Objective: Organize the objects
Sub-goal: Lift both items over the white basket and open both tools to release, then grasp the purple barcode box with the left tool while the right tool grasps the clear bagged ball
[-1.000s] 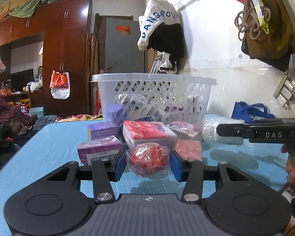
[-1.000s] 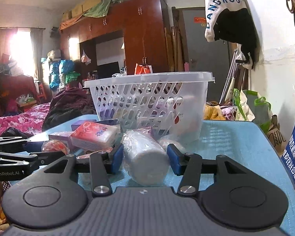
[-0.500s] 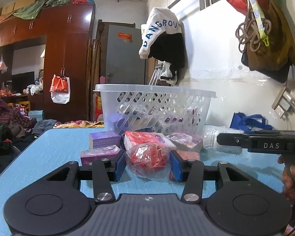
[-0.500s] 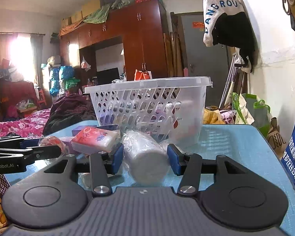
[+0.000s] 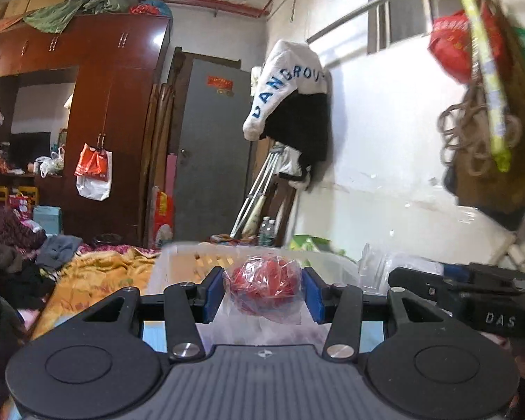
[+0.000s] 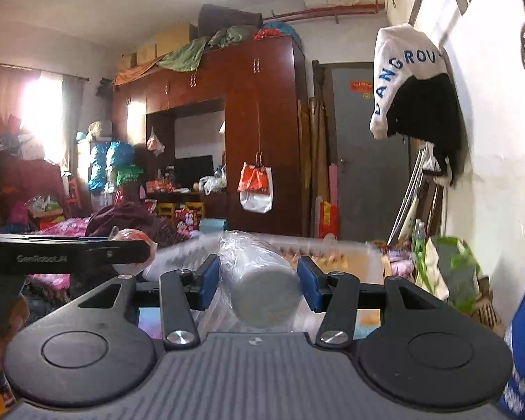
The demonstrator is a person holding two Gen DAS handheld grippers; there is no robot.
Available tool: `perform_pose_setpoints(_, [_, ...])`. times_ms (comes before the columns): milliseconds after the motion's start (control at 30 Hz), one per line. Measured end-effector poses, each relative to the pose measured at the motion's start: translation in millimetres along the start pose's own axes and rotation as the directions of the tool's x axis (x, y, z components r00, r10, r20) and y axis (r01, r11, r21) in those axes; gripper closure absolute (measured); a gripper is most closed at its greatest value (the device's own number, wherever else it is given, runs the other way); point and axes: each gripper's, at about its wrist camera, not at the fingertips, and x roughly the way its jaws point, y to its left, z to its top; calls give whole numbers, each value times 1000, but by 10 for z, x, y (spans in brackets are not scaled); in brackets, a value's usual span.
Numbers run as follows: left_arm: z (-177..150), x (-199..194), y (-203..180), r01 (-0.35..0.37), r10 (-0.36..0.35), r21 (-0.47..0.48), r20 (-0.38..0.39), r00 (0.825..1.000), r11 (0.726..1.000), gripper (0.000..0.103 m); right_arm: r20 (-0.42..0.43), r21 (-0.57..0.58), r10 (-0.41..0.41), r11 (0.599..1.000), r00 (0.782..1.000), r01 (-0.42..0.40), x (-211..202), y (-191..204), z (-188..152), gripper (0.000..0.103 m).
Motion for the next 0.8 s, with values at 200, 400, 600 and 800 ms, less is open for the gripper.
perform_pose_setpoints(200, [219,701,76,-54,49,-28,-139,989,998,51,-108,-5,-31,1000,994,31,580,-177,40,51])
perform_pose_setpoints(400, [151,861,42,-84,86,18,-170,982,996,51,-123,-54,-44,998,991,38,635,-134,-57,50])
perform_pose_setpoints(600, [56,703,-13,-96,103,89,-82,991,991,23,-6,4,-56,998,998,56,324,-177,-53,16])
perform_pose_setpoints(800, [-220,47,135,-64,68,72,-51,996,995,18,37,45,-32,999,999,31,-243,-298,-361,0])
